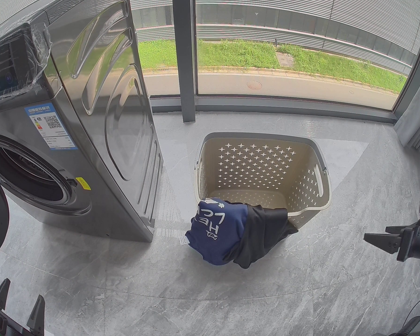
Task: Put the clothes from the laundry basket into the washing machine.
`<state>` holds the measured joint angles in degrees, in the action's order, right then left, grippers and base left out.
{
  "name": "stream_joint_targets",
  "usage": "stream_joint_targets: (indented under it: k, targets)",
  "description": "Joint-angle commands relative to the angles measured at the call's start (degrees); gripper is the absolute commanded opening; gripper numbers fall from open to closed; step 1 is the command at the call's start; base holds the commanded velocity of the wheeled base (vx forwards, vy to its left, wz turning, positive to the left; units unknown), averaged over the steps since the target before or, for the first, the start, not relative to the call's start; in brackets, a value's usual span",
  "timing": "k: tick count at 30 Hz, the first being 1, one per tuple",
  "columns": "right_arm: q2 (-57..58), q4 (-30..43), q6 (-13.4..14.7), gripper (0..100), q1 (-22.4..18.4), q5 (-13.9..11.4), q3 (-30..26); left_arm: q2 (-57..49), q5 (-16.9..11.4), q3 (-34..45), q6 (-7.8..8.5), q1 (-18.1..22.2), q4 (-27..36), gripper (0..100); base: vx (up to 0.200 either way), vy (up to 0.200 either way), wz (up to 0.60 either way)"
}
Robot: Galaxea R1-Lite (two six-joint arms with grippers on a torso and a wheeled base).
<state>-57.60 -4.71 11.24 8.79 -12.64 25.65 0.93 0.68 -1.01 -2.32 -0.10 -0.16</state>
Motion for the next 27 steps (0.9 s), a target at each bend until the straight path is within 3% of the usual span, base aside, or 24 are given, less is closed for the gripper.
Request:
stream_joint_targets:
  k: [1, 8, 12, 19, 27]
  targets:
    - [-14.2, -0.2, 2.8, 100, 5.4, 4.0, 3.2, -0.7, 0.0, 1.0, -0.06, 0.0, 0.0, 100, 0.0, 0.0, 0.0]
    - [-25.6, -4.4, 3.4, 100, 7.3, 5.1, 7.9, -0.7, 0.0, 1.0, -0.14, 0.0, 0.0, 100, 0.0, 0.0, 0.0]
    - [-30.0, -6.5, 3.5, 100, 7.9, 5.5, 8.6, -0.7, 0.0, 1.0, -0.14, 0.0, 0.0, 100, 0.0, 0.0, 0.0]
    - [-40.1, -16.7, 3.5, 100, 8.3, 8.2, 9.3, -0.7, 0.0, 1.0, -0.23, 0.0, 0.0, 100, 0.0, 0.0, 0.0]
    - [-47.4, -22.0, 4.4, 100, 9.9, 8.8, 11.0, -0.7, 0.0, 1.0, -0.23, 0.0, 0.0, 100, 0.0, 0.0, 0.0]
